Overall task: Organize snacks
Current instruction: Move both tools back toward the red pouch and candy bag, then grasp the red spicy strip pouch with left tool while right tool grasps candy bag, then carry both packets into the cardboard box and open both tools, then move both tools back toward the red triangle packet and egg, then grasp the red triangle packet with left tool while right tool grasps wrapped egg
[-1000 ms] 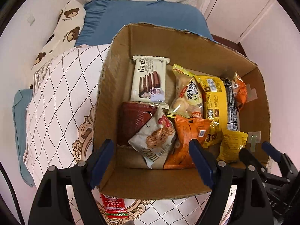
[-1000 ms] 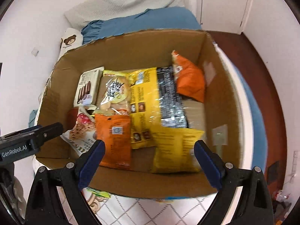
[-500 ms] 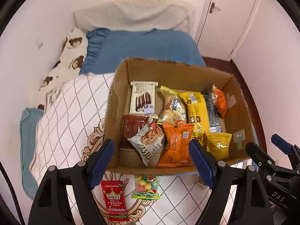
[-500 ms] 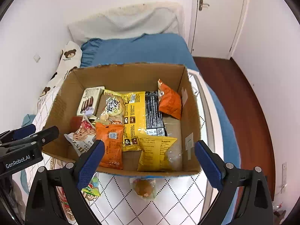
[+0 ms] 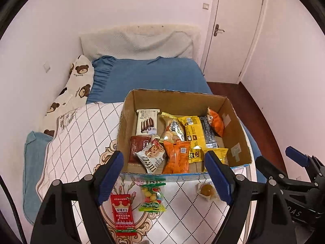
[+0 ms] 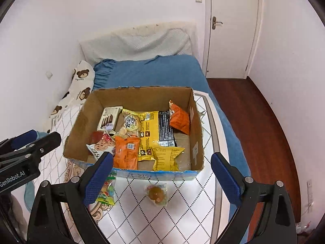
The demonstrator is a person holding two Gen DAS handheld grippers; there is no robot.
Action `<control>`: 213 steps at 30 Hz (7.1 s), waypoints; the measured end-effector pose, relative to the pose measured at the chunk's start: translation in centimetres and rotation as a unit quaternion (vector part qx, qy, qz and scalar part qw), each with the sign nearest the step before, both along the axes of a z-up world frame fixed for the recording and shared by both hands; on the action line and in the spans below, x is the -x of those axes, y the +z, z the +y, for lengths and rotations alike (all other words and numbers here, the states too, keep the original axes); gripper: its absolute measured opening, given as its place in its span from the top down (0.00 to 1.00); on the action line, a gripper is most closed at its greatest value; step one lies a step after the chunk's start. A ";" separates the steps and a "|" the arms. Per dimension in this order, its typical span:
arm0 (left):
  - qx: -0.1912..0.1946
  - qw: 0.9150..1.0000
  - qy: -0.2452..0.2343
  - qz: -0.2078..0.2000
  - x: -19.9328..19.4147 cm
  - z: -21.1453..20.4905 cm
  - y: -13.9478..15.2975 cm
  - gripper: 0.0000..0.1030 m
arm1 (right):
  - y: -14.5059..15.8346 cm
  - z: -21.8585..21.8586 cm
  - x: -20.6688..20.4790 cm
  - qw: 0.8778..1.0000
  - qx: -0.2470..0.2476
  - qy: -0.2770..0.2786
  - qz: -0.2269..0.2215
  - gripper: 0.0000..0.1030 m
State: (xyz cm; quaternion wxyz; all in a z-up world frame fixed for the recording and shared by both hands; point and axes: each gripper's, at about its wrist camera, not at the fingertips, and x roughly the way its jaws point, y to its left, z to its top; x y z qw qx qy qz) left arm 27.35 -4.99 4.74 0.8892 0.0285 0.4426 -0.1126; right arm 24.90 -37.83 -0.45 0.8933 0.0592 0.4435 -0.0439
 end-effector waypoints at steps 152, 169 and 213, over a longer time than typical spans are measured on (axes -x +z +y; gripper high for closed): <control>-0.038 0.989 -0.001 0.143 -14.0 -3.8 -10.4 0.08 | -12.1 -3.9 -13.9 0.991 -0.012 -0.012 0.130 0.04; -0.015 0.999 0.008 0.028 -4.2 -0.8 -2.8 0.08 | -3.2 -1.2 -4.6 1.000 0.002 0.007 0.026 0.04; 0.048 0.894 0.115 0.430 13.7 9.0 -29.2 0.58 | -18.1 0.3 5.1 0.979 -0.101 0.032 0.175 0.03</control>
